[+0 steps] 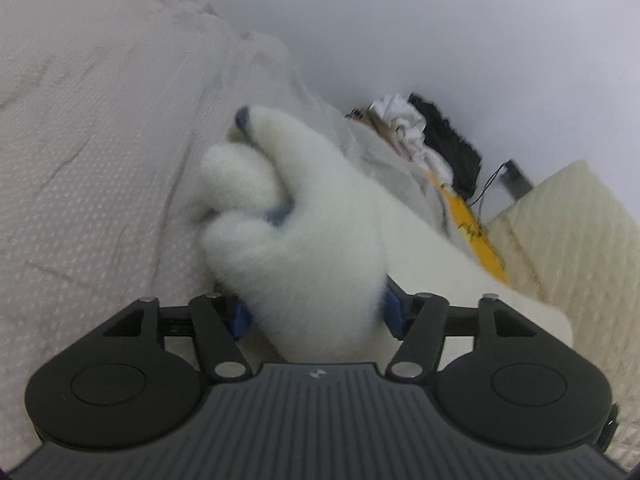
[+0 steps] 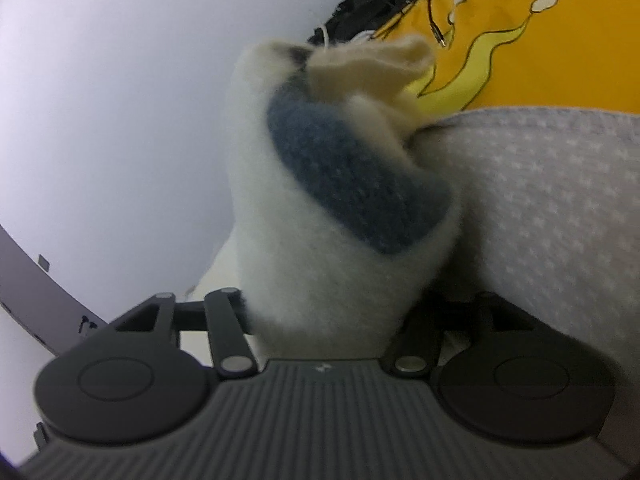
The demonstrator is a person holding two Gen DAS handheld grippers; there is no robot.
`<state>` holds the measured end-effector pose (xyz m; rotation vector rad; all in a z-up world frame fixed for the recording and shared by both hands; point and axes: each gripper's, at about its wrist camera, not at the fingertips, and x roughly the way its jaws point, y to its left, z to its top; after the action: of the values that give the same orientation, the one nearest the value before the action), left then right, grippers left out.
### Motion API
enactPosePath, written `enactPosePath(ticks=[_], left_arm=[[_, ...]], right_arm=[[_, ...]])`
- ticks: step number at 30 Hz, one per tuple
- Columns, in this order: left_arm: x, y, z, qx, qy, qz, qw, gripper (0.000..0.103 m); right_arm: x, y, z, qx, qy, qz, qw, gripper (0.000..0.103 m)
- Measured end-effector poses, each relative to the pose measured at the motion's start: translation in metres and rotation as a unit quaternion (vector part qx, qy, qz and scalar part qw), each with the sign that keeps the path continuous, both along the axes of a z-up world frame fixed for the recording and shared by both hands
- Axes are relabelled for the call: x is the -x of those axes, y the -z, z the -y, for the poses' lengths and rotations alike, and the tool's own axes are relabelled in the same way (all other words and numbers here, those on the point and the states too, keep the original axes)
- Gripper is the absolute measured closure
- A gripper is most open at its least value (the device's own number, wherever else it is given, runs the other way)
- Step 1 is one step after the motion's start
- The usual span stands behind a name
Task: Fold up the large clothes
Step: 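Lift the folded sweater with both grippers and carry it toward the yellow pillow, then lower the sweater roll onto the bed and open both grippers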
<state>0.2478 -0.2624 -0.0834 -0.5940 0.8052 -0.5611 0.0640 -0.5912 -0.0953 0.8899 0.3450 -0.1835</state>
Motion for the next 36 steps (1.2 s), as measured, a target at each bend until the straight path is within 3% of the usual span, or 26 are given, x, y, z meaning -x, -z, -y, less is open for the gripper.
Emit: enactPosePath(ticks=[7,11,19,22,26,30,36], left_arm=[[0.044,-0.029,-0.009,-0.066,-0.008,0.033,0.9972,0.030],[0.069,-0.064,-0.017,-0.090,-0.002,0.058,0.9942,0.030],[0.130,-0.162,-0.034,-0.116,0.004,0.126,0.9852,0.030],[0.158,-0.197,-0.039,-0.143,0.014,0.148,0.9785,0.030],[0.202,-0.240,-0.051,-0.143,0.027,0.178,0.9731,0.030],[0.249,-0.271,-0.066,-0.144,0.038,0.208,0.9667,0.030],[0.316,-0.291,-0.087,-0.165,0.047,0.242,0.9550,0.030]], right_arm=[[0.017,-0.027,-0.010,0.028,0.021,-0.053,0.998,0.040],[0.037,-0.046,-0.018,0.058,0.012,-0.069,0.996,0.040],[0.084,-0.121,-0.044,0.092,0.004,-0.022,0.995,0.040],[0.102,-0.160,-0.065,0.116,-0.010,0.006,0.993,0.040],[0.128,-0.207,-0.102,0.167,-0.033,0.025,0.985,0.040],[0.158,-0.234,-0.136,0.206,-0.055,0.040,0.976,0.040],[0.192,-0.254,-0.184,0.269,-0.087,0.045,0.958,0.040]])
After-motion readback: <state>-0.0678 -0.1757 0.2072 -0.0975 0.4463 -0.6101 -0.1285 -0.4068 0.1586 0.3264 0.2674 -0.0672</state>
